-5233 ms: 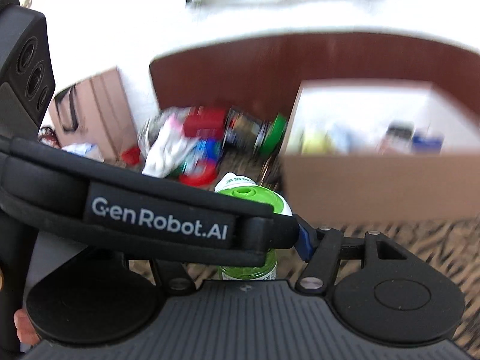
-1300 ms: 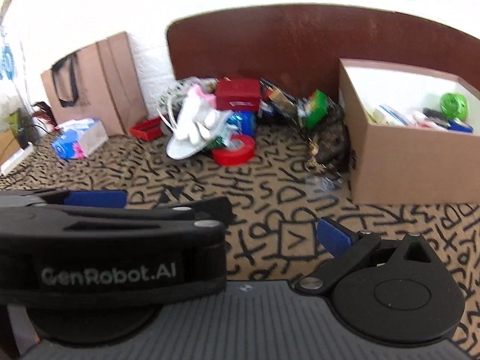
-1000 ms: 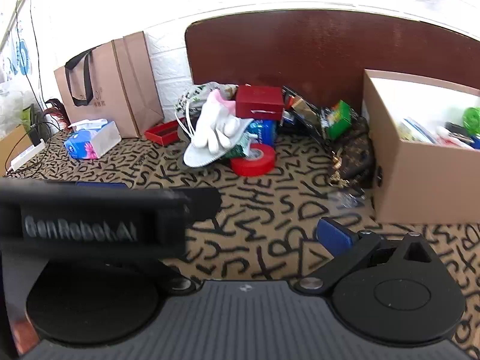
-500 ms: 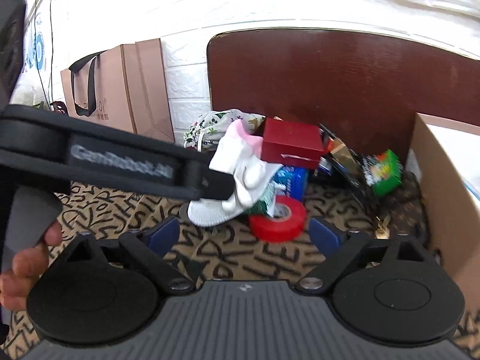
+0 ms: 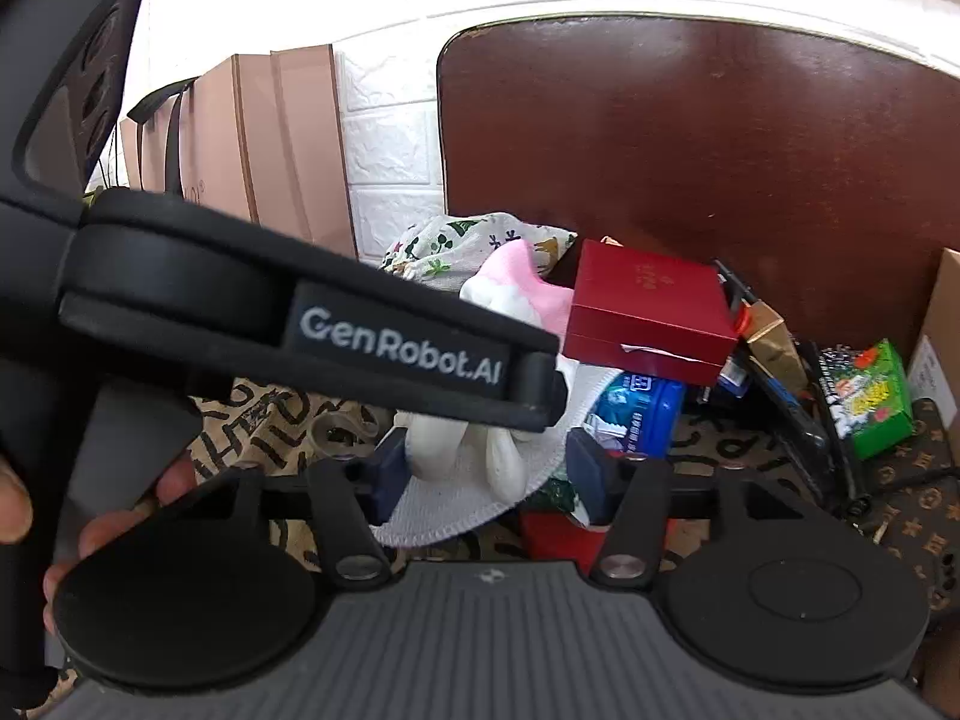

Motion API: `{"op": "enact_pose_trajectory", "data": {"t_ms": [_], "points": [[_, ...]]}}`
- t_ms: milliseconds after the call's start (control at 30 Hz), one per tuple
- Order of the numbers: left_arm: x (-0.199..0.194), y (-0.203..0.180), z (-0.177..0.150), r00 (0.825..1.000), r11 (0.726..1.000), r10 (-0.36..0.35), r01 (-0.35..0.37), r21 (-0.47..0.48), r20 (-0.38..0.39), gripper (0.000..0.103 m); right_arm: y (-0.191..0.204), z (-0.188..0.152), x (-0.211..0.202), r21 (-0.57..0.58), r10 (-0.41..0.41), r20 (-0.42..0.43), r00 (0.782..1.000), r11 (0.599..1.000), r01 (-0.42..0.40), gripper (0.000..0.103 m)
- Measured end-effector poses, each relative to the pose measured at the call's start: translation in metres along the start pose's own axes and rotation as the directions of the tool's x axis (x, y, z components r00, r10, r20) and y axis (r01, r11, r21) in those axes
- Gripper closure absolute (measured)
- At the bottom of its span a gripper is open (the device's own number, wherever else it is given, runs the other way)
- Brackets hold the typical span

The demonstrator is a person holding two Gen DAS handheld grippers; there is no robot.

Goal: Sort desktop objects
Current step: 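Reach the left gripper to the white glove and grasp it, then lift the white glove with the left gripper and carry it into the box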

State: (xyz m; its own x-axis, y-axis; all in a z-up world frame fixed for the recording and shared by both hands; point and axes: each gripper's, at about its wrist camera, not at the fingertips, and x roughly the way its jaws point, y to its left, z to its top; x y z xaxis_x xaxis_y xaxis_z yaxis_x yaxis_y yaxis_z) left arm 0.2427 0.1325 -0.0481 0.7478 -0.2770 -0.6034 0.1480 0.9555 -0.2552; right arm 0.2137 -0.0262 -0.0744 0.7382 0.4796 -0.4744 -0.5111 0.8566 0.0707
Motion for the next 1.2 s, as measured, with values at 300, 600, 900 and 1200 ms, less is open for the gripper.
{"op": "enact_pose_trajectory", "data": {"t_ms": [300,600,900,1200], "points": [[-0.002,0.0,-0.007,1.0,1.0,-0.005,0.005,-0.014,-0.026,0.088,0.006,0.0,0.005,-0.021,0.041,-0.047,0.998,0.999,-0.042,0.087],[-0.056,-0.026,-0.045,0.997,0.997,-0.052,0.048,-0.064,-0.059,0.088,0.019,-0.014,-0.054,0.001,0.113,-0.07,0.991,0.994,-0.113,0.088],[-0.09,-0.074,-0.121,0.98,0.995,-0.083,0.073,-0.065,-0.183,0.088,0.023,-0.063,-0.128,0.098,0.14,-0.168,0.976,0.987,-0.124,0.088],[-0.114,-0.102,-0.159,0.976,0.997,-0.072,0.067,-0.03,-0.204,0.028,0.022,-0.108,-0.177,0.165,0.12,-0.204,0.972,0.982,-0.087,0.067]]}}
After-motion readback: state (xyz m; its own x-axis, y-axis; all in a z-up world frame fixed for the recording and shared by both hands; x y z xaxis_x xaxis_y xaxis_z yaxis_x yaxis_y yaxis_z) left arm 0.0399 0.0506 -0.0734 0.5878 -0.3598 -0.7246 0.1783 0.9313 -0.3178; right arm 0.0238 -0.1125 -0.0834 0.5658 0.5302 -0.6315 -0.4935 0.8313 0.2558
